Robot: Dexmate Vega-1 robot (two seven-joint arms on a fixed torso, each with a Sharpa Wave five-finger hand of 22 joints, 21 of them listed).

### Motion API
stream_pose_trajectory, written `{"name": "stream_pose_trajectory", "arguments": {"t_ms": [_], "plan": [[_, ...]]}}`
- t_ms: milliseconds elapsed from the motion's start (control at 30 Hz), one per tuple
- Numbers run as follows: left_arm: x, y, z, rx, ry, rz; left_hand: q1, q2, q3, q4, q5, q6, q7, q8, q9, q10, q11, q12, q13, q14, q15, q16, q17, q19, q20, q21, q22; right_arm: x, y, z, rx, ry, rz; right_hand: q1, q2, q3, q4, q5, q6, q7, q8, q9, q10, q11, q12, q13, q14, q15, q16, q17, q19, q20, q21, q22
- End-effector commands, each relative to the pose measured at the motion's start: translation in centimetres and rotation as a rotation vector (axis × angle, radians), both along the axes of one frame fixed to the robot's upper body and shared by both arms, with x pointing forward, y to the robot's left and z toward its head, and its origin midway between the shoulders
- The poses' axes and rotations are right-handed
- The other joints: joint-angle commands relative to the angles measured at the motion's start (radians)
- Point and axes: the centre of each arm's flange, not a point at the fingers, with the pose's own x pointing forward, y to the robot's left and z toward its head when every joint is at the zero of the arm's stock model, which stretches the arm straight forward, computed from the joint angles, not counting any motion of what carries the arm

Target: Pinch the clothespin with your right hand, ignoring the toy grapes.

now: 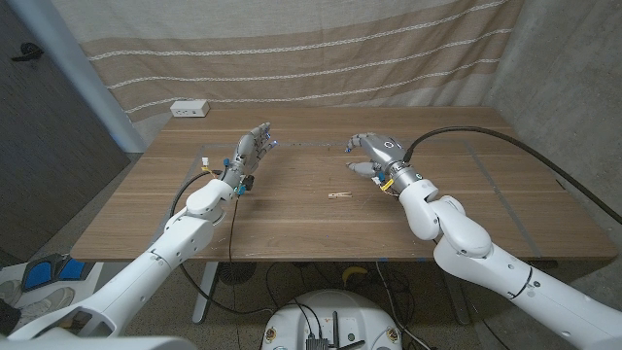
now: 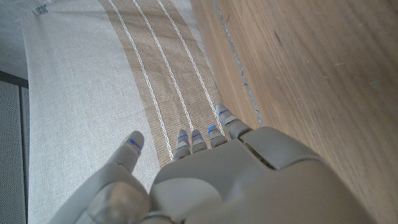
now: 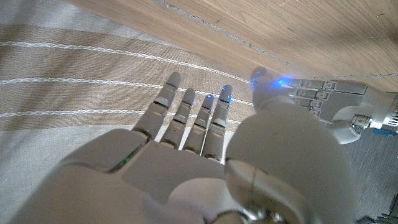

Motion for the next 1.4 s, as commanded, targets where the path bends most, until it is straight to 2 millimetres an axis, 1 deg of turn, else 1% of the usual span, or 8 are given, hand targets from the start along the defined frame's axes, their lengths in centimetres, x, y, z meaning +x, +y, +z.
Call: {"name": "stream_pose_trajectory", "arguments": {"t_ms": [33, 833, 1167, 1400], "plan": [[-0.3, 0.1, -0.1, -0.003, 0.000, -0.003, -0.007, 0.044, 0.001, 0.002, -0.005, 0.007, -0.005, -0.002, 0.001, 0.008, -0.002, 0.003, 0.003, 0.001, -0.050, 0.004, 0.003, 0.003, 0.008, -0.005, 0.003, 0.4, 0.4, -0.7, -0.015, 0.026, -0.001, 0.008, 0.007, -0.006, -0.002, -0.002, 0.006, 0.004, 0.004, 0.003, -0.001, 0.001, 0.000, 0.006, -0.003, -0.109, 0.006, 0.005, 0.004, -0.008, 0.006, 0.006], [-0.7, 0.3, -0.3, 0.008, -0.005, -0.005, -0.007, 0.043, 0.002, 0.002, -0.005, 0.008, -0.005, -0.002, 0.001, 0.008, -0.001, 0.003, 0.003, 0.001, -0.050, 0.004, 0.003, 0.002, 0.008, -0.005, 0.003, 1.3, 1.1, -1.9, -0.039, 0.075, -0.008, 0.015, 0.012, -0.017, -0.003, -0.006, 0.012, 0.008, 0.007, 0.001, 0.004, 0.002, 0.000, 0.013, -0.002, -0.106, 0.016, 0.017, 0.006, -0.009, 0.008, 0.006], [-0.7, 0.3, -0.2, 0.008, -0.004, -0.007, -0.007, 0.043, 0.002, 0.002, -0.005, 0.008, -0.007, -0.002, 0.001, 0.008, -0.002, 0.003, 0.003, 0.001, -0.050, 0.004, 0.003, 0.002, 0.010, -0.005, 0.003, 1.5, 1.4, -2.3, -0.056, 0.065, -0.011, 0.014, 0.016, -0.022, -0.002, -0.008, 0.016, 0.012, 0.009, 0.001, 0.008, 0.002, 0.001, 0.016, -0.002, -0.108, 0.020, 0.022, 0.008, -0.011, 0.010, 0.007], [-0.8, 0.3, -0.3, 0.008, -0.002, -0.006, -0.007, 0.043, 0.002, 0.002, -0.005, 0.008, -0.006, -0.002, 0.001, 0.009, -0.001, 0.003, 0.003, 0.002, -0.050, 0.004, 0.003, 0.002, 0.010, -0.005, 0.003, 1.6, 1.8, -2.8, -0.073, 0.071, -0.016, 0.015, 0.018, -0.025, -0.001, -0.009, 0.018, 0.009, 0.010, 0.000, 0.011, 0.001, 0.002, 0.018, -0.002, -0.108, 0.022, 0.025, 0.008, -0.011, 0.010, 0.007]]}}
